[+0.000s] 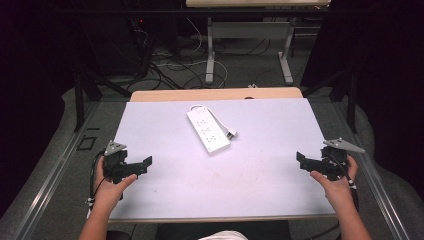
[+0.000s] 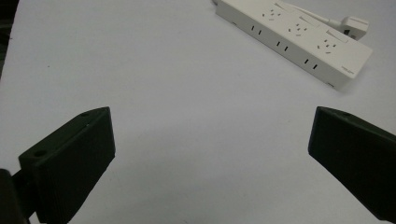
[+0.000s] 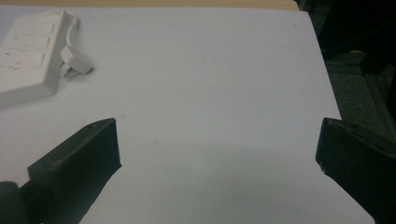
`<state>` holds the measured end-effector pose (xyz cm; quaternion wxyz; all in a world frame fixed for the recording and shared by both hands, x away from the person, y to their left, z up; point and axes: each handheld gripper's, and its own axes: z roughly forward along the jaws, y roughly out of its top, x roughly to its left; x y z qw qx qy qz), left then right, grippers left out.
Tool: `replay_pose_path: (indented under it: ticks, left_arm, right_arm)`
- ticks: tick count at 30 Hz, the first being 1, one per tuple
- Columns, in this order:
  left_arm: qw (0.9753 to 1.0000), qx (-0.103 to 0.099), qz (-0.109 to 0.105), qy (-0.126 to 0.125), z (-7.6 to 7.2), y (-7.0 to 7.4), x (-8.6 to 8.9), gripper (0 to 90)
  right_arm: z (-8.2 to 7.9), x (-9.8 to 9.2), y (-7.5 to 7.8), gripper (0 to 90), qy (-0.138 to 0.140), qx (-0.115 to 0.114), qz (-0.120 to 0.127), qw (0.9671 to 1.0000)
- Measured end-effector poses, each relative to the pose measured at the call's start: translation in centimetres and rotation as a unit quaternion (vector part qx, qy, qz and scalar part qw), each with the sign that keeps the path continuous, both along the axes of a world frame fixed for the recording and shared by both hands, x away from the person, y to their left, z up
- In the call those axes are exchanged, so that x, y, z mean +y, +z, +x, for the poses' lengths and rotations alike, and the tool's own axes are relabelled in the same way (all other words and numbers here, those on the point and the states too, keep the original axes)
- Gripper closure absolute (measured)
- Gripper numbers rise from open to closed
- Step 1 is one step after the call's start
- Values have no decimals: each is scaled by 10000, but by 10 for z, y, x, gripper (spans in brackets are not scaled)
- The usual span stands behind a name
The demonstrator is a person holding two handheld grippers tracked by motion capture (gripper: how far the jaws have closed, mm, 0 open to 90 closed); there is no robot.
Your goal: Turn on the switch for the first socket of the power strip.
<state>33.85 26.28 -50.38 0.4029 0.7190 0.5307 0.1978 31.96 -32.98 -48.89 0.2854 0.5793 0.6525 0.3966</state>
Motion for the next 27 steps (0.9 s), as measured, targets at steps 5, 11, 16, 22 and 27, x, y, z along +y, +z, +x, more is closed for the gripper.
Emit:
replay_pose_path:
  ticks: [5, 11, 16, 22, 27]
  left_arm:
    - [10000, -12, -56, 16, 0, 2, -3, 3]
    - [9999, -77, -77, 18, -4, 2, -5, 3]
    - [9998, -119, -144, -5, -6, 3, -7, 3]
    - [9999, -111, -112, -53, -8, 3, -8, 3]
    - [9998, -107, -126, -134, -9, 3, -12, 3]
  right_arm:
    - [0, 1, -8, 0, -12, -136, 19, 9999]
    - [0, 9, -7, 0, 48, -168, -144, 9997]
    - [-2, 13, -6, 0, 23, -21, -95, 9999]
    - [-3, 14, -7, 0, 16, -79, -63, 9999]
    - [-3, 13, -7, 0, 49, -63, -105, 9999]
